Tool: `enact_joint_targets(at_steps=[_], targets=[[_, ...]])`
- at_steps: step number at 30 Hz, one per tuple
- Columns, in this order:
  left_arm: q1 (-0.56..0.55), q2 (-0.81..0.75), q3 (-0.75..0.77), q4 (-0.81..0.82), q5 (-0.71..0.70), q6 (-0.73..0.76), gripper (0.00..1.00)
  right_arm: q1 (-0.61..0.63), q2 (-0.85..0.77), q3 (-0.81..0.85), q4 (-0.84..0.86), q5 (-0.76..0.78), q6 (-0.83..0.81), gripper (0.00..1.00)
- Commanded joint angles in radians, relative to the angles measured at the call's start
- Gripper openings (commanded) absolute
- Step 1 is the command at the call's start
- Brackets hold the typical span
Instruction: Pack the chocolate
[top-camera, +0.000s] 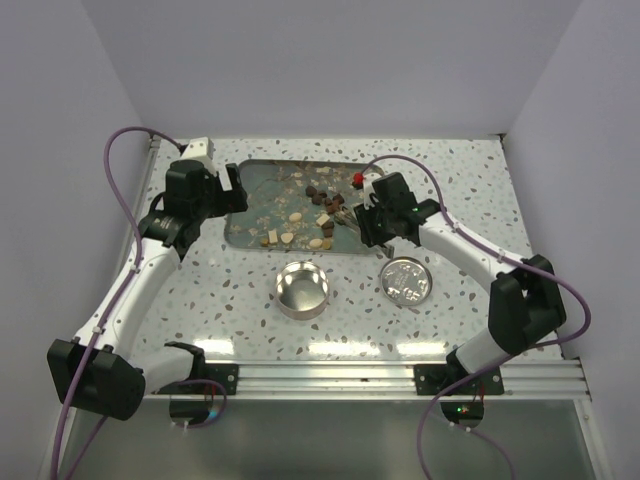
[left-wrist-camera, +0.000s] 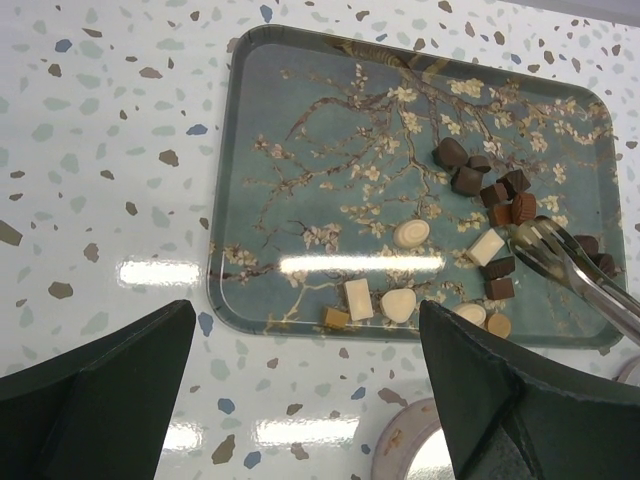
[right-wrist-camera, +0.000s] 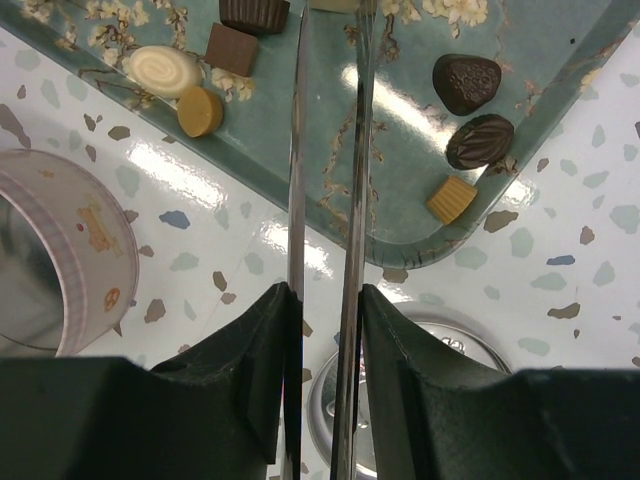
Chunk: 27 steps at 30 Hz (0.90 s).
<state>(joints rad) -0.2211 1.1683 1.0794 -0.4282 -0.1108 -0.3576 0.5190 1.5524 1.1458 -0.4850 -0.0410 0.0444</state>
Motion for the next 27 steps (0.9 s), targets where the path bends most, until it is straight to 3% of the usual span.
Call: enact_joint_targets(at_steps=[1,14,27], targets=[[0.0,-0.018,0.004,0.006,-0.017,-0.006,1.0,0.006,-0.015,0.019,0.028,0.003,-0.006,0.34],[0.0,-0.019,-0.015,0.02,-0.007,-0.018,1.0,0.007,-0.087,0.042,-0.043,0.024,-0.011,0.24],[0.0,-0.028,-0.022,0.028,0.014,-0.015,1.0,0.009,-0.192,0.038,-0.101,0.032,0.008,0.23]])
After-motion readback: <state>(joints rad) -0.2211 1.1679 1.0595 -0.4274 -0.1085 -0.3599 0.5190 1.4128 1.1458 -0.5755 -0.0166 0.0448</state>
